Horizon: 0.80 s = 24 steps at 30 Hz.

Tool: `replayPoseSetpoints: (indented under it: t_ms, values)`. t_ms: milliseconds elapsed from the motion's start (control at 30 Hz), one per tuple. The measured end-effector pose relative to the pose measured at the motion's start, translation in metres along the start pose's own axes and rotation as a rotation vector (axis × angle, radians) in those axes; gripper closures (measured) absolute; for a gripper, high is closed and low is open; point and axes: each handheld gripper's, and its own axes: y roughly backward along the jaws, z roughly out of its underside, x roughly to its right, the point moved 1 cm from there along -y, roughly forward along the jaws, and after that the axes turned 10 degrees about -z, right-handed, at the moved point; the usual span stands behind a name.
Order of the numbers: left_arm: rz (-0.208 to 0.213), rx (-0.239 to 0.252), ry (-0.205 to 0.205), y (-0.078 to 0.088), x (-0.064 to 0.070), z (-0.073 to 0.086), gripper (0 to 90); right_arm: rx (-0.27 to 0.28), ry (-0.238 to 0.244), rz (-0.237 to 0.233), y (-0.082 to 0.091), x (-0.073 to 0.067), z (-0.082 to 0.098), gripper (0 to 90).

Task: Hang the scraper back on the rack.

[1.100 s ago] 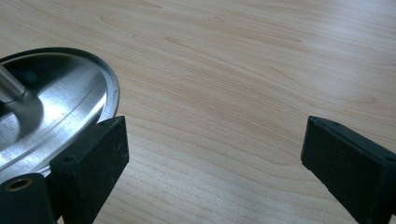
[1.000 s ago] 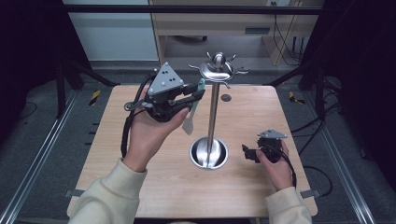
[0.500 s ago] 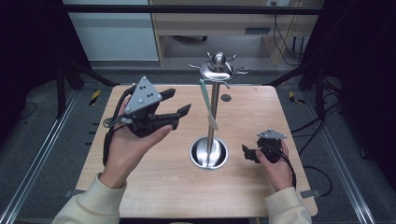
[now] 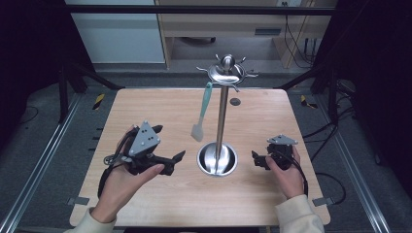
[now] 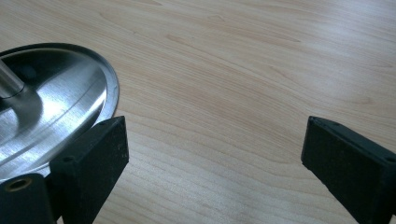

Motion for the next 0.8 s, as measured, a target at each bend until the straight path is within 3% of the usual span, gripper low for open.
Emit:
replayPoseSetpoints:
  t_ms: [200,233,600,733,800]
  values:
    - [0.019,0.009,-0.056,-0.007,0.010,0.027,2.5,-0.004,-0.005,0.005,-0.001,0.001,0.000,7.8]
    - [0.016,-0.022,-0.075,-0.011,0.012,0.038,2.6,-0.003,-0.007,0.005,0.000,0.000,0.000,7.8]
    - [0.019,-0.108,-0.080,-0.020,0.007,0.080,3.3,-0.011,-0.004,0.006,-0.001,0.000,0.001,7.7]
    - [-0.022,-0.159,-0.092,-0.026,0.000,0.107,3.2,-0.012,-0.005,0.005,0.000,0.000,0.001,7.7]
    - [-0.031,-0.169,-0.089,-0.027,-0.001,0.112,3.1,-0.012,-0.004,0.006,0.000,0.000,0.001,7.7]
